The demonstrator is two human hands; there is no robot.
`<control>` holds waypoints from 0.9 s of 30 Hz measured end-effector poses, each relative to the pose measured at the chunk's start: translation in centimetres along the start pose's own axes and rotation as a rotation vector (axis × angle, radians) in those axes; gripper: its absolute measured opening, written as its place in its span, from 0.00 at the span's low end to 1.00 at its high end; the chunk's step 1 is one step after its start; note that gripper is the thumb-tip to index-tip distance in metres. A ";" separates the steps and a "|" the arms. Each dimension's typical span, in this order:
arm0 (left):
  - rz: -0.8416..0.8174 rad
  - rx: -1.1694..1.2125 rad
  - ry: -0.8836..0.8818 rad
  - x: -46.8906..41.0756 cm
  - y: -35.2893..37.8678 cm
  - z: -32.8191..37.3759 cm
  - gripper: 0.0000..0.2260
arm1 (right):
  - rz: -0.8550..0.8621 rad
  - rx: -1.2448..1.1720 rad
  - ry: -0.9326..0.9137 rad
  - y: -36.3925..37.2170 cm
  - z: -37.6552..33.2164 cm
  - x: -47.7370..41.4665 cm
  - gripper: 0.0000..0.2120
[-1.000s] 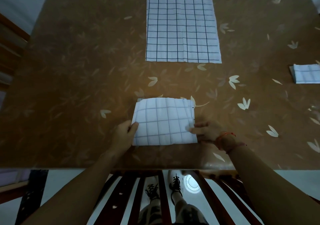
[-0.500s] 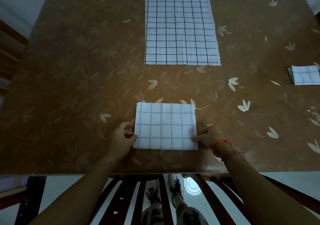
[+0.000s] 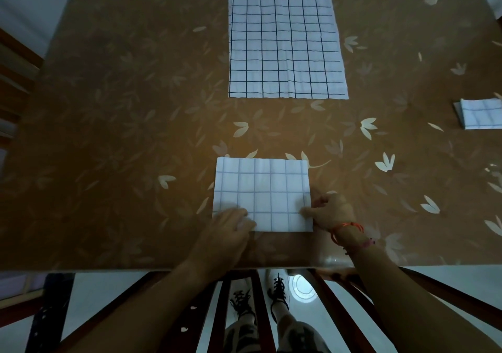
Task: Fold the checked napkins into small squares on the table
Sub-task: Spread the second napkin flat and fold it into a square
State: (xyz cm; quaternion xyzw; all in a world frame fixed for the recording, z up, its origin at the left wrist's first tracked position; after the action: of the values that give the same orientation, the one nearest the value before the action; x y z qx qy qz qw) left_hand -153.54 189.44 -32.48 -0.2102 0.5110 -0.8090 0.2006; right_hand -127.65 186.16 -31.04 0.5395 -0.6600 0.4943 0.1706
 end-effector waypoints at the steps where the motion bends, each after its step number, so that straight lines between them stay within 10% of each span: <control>1: -0.017 -0.037 0.022 0.1 0.5 0.6 0.12 | 0.010 -0.020 0.017 -0.1 0.5 0.4 0.11; 5: -0.096 -0.100 -0.064 0.8 1.8 1.2 0.16 | -0.021 0.181 0.015 0.6 2.2 1.4 0.15; 12: -0.162 -0.121 -0.152 2.6 2.9 2.8 0.25 | 0.110 0.753 -0.723 7.6 1.0 5.9 0.29; 27: -0.223 -0.128 -0.179 2.4 4.5 2.0 0.26 | 0.015 0.986 -0.752 11.5 2.3 5.0 0.33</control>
State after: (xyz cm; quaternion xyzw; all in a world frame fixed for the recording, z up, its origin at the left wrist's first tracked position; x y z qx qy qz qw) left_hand -153.92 184.89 -35.46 -0.3494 0.5149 -0.7701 0.1403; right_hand -138.89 180.64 -33.68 0.6874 -0.3724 0.5184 -0.3465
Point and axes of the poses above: each hand's wrist, its own x-axis away from the middle knuckle, its own y-axis out of the palm, z = x × y, the point moved 1 cm from there along -x, towards the middle knuckle, and after that the axes turned 11 degrees about -z, right-handed, at the moved point
